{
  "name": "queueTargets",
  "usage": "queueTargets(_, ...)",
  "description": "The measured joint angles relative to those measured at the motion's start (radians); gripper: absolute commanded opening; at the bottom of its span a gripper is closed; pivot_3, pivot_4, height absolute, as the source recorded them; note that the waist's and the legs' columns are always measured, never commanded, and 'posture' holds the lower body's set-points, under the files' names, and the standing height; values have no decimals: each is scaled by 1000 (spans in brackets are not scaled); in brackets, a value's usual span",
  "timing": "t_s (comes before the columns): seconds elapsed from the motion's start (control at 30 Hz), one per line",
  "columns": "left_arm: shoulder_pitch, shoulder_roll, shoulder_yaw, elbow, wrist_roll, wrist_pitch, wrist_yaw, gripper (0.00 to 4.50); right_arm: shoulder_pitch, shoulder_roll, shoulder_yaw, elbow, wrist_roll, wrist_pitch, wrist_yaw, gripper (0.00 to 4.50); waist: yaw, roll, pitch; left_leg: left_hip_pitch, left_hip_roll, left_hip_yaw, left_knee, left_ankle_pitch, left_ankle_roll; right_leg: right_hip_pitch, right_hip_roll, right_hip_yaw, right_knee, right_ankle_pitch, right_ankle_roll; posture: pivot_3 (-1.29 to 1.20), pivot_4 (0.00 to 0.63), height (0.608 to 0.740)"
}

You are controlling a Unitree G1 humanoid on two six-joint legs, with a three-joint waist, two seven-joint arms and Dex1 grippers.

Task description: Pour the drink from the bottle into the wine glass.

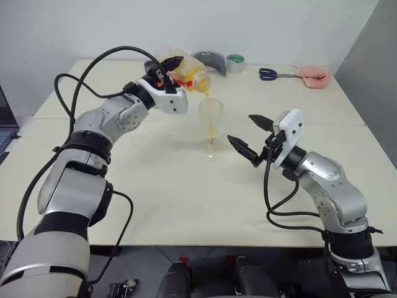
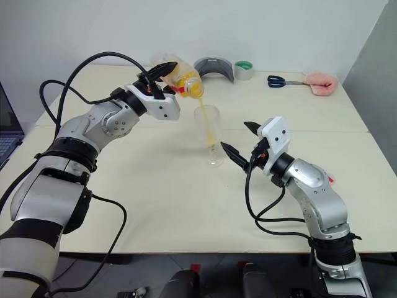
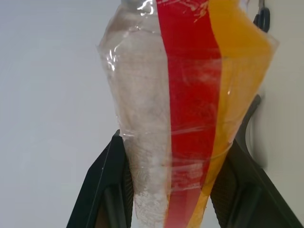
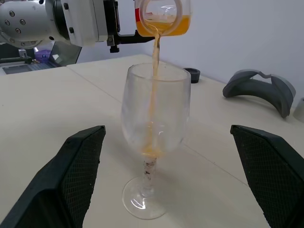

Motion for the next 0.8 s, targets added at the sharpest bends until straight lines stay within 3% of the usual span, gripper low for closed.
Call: queueTargets(0.8, -23, 13, -22, -1, 33, -4, 41, 1713, 60, 43, 0, -5, 11, -75, 31, 4500, -1, 0, 0, 0, 0, 1, 1, 0, 0, -2, 0, 2, 4, 0, 0, 0, 150, 740)
